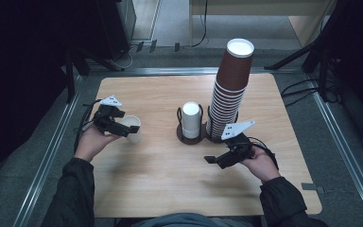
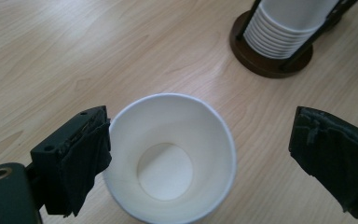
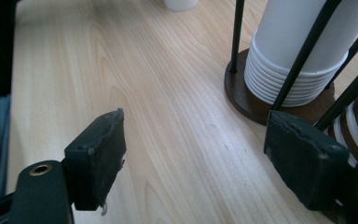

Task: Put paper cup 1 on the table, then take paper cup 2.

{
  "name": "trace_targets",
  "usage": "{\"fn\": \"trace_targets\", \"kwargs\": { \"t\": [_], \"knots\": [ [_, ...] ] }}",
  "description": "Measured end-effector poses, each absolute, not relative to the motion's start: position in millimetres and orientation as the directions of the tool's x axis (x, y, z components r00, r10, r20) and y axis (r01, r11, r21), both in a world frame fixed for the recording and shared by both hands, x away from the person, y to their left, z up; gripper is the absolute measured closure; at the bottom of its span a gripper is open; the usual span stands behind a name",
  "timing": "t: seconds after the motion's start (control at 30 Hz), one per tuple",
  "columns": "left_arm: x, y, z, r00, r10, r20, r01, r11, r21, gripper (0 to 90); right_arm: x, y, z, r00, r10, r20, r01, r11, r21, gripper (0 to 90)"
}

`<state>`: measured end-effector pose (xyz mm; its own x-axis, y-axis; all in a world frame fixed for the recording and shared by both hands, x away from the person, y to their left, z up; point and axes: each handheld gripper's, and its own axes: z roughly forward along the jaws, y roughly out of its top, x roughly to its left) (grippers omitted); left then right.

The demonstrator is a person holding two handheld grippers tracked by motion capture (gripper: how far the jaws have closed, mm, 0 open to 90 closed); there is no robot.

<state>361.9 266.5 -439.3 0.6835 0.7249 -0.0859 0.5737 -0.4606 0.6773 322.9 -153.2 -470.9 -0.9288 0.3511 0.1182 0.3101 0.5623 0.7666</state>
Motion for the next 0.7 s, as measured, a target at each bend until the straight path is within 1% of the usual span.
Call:
{"fn": "trace_targets", "kwargs": {
  "t": [0.1,0.17,0.3,0.33,0.4,0.5,0.57,0.7],
  "knots": [
    [360.0,260.7,-436.4,0.706,0.694,-0.142,0.583,-0.455,0.673,5.6,322.7,-155.7,-466.6,-0.926,0.358,0.121,0.316,0.559,0.766,17.2],
    [357.9,256.0,-435.7,0.722,0.675,-0.149,0.575,-0.466,0.673,5.6,321.8,-157.0,-464.8,-0.925,0.359,0.125,0.322,0.565,0.760,14.7],
    [352.9,246.3,-433.6,0.743,0.648,-0.168,0.569,-0.480,0.668,5.6,320.9,-160.2,-460.3,-0.917,0.365,0.159,0.350,0.550,0.758,14.2],
    [351.7,244.1,-433.0,0.749,0.641,-0.171,0.565,-0.482,0.670,5.6,320.5,-161.1,-458.8,-0.920,0.362,0.147,0.338,0.547,0.766,14.2],
    [349.5,239.4,-432.0,0.754,0.634,-0.174,0.564,-0.487,0.666,5.6,320.5,-163.5,-456.1,-0.925,0.353,0.142,0.327,0.544,0.773,14.2],
    [345.6,231.4,-432.3,0.766,0.621,-0.166,0.556,-0.511,0.656,5.7,323.3,-168.5,-454.8,-0.913,0.375,0.163,0.357,0.537,0.764,14.3],
    [341.6,225.2,-432.2,0.783,0.605,-0.146,0.533,-0.531,0.659,6.9,324.1,-171.8,-454.4,-0.909,0.388,0.152,0.358,0.540,0.762,14.4],
    [337.0,213.3,-433.0,0.801,0.579,-0.151,0.519,-0.548,0.656,7.1,325.5,-176.5,-450.8,-0.909,0.395,0.136,0.352,0.548,0.759,14.3]
  ]
}}
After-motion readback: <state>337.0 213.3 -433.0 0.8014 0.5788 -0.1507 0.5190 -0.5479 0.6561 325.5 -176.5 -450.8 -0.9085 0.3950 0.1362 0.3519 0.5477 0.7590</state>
